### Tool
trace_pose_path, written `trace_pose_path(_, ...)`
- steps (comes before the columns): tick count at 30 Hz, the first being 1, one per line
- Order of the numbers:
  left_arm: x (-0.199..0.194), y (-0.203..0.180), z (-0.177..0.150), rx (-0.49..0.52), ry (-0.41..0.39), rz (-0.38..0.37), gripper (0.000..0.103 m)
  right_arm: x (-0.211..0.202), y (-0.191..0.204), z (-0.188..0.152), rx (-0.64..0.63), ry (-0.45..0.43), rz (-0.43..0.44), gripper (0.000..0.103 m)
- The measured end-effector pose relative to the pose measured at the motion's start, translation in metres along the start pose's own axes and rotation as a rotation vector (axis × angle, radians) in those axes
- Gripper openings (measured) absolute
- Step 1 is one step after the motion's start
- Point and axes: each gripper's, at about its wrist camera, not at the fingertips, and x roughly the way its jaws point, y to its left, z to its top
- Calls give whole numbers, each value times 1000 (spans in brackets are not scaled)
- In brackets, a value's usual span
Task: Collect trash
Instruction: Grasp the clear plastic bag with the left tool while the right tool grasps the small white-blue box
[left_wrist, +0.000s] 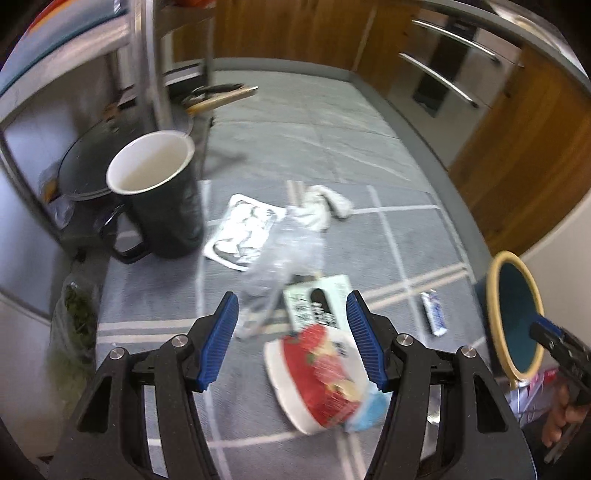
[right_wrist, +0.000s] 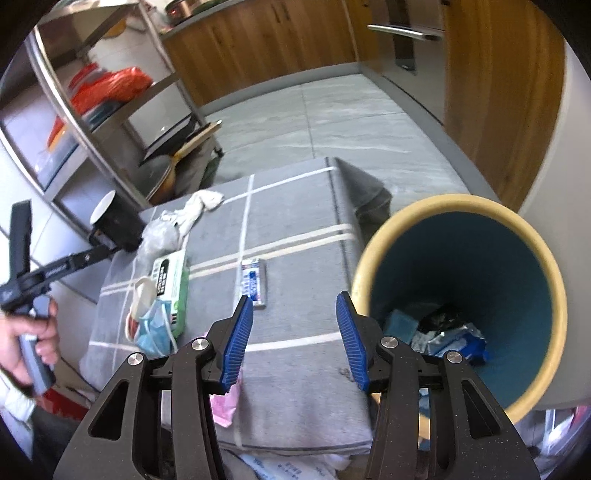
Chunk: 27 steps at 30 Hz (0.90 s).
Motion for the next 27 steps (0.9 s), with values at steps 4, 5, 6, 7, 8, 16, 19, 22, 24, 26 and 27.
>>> trace_pose_path(4, 18, 13, 8, -35, 27, -2, 60, 11, 12, 2, -16, 23, 13, 49)
trace_pose_path(5, 24, 13, 11, -36, 33, -11, 60, 15, 16, 3, -19, 30, 17, 49)
trace_pose_path(6, 29, 12, 14, -35, 39, -20, 60, 18, 18, 4, -25, 37, 23, 49)
trace_pose_path(7, 34, 10, 17, -31, 44, -25, 60, 21, 21, 5, -30, 42, 26, 49)
trace_pose_path(8, 40, 7, 20, -23, 53, -28, 60, 24, 23, 6, -34, 46, 29, 49)
trace_pose_path(16, 93, -4, 33, 9, 156, 9, 44, 45, 40, 12, -56, 80, 52, 49)
trace_pose_path(19, 97, -7, 33, 22, 168, 18, 33, 57, 45, 15, -66, 95, 57, 49)
trace_pose_path(22, 93, -8, 31, 41, 176, 25, 22, 72, 46, 15, -67, 119, 55, 49)
trace_pose_path(24, 89, -9, 29, 54, 179, 30, 20, 81, 46, 14, -69, 136, 52, 49)
trace_pose_path(26, 82, -8, 27, 60, 177, 31, 19, 92, 48, 12, -81, 153, 41, 48)
trace_pose_path(27, 77, -7, 27, 60, 172, 28, 18, 98, 49, 11, -84, 160, 37, 46)
